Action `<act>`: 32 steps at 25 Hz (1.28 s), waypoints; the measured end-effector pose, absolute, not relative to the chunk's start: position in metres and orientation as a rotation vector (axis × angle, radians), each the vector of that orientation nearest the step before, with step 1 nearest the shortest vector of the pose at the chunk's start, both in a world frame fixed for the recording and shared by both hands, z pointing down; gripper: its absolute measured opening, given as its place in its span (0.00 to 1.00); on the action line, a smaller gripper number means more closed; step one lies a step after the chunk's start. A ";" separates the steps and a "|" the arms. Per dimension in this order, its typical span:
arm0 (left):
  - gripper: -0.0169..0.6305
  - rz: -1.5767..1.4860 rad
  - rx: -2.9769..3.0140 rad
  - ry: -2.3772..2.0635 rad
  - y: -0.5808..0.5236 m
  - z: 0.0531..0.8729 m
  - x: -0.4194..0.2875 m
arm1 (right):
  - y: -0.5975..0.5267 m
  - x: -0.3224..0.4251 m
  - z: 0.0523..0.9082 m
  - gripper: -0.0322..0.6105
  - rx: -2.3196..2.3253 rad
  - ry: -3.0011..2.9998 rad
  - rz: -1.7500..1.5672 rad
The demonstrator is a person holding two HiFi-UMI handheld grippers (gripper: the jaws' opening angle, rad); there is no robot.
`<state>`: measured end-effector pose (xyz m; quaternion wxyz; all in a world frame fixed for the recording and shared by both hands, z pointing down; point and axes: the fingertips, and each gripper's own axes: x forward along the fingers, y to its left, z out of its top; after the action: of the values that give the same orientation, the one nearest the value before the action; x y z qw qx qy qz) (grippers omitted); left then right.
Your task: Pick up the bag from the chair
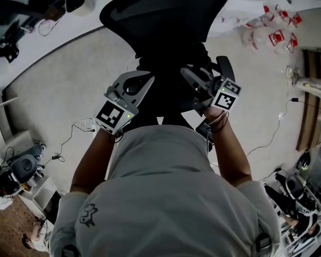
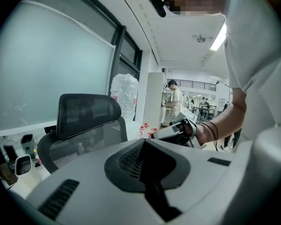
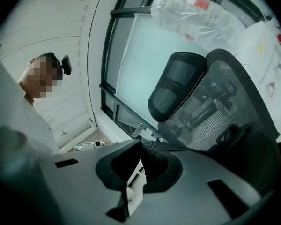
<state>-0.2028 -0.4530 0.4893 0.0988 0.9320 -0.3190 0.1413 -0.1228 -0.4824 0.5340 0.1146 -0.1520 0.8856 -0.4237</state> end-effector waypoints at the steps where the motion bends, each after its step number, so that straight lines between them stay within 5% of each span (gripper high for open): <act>1: 0.05 0.411 2.759 -0.953 -0.450 0.486 -0.202 | -0.481 -0.120 0.530 0.10 -0.450 2.590 -1.245; 32: 0.05 0.279 2.816 -1.220 -0.349 0.415 -0.174 | -0.367 -0.095 0.458 0.10 -0.219 2.705 -1.192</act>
<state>-0.1740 -0.3488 0.4152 0.0299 0.9134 -0.3958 0.0904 -0.0947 -0.3671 0.4580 0.0889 -0.0736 0.9090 -0.4005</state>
